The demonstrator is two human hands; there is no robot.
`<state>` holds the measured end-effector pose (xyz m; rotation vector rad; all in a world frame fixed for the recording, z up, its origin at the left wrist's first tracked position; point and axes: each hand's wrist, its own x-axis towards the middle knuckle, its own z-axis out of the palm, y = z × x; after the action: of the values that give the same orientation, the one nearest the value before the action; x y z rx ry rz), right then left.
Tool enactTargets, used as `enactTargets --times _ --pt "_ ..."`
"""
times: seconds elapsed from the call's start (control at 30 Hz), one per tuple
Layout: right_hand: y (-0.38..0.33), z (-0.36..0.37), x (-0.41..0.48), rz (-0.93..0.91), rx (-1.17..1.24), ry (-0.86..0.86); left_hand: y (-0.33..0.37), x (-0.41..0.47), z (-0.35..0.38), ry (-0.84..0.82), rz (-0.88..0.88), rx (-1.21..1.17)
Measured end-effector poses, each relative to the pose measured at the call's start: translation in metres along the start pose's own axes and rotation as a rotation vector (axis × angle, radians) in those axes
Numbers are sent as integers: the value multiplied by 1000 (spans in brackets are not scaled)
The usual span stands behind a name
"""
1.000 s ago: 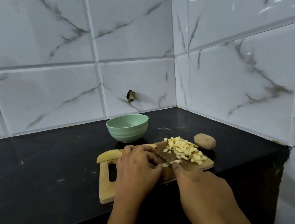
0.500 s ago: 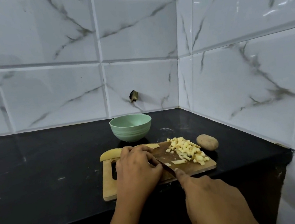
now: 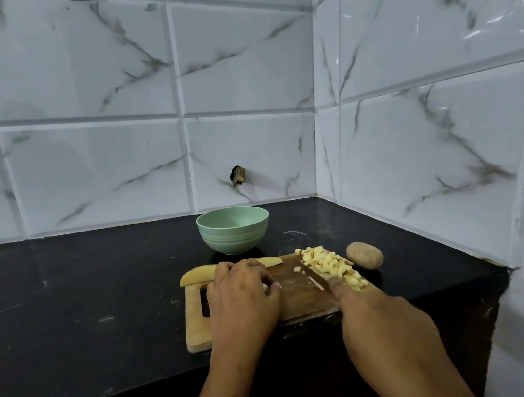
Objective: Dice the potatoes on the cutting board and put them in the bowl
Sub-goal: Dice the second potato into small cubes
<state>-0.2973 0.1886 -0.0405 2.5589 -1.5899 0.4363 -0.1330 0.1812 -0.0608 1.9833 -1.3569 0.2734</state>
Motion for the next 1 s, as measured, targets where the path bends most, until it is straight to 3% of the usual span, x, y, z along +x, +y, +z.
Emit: enactTargets --times 0.1,0.37,0.57,0.8,1.0 --pt "2 -3 -3 9 63 19 -2 2 1 5 -30 -93" --pt "-5 -13 -11 -127 206 -167 -6 6 0 57 -169 -256" --pt "7 -5 5 -13 77 60 -5 6 0 -47 -204 -113" --pt "2 -2 0 -79 199 -24 0 5 -1 -147 -128 51" --pt "7 -4 4 -1 113 -10 4 5 -2 -173 -103 84"
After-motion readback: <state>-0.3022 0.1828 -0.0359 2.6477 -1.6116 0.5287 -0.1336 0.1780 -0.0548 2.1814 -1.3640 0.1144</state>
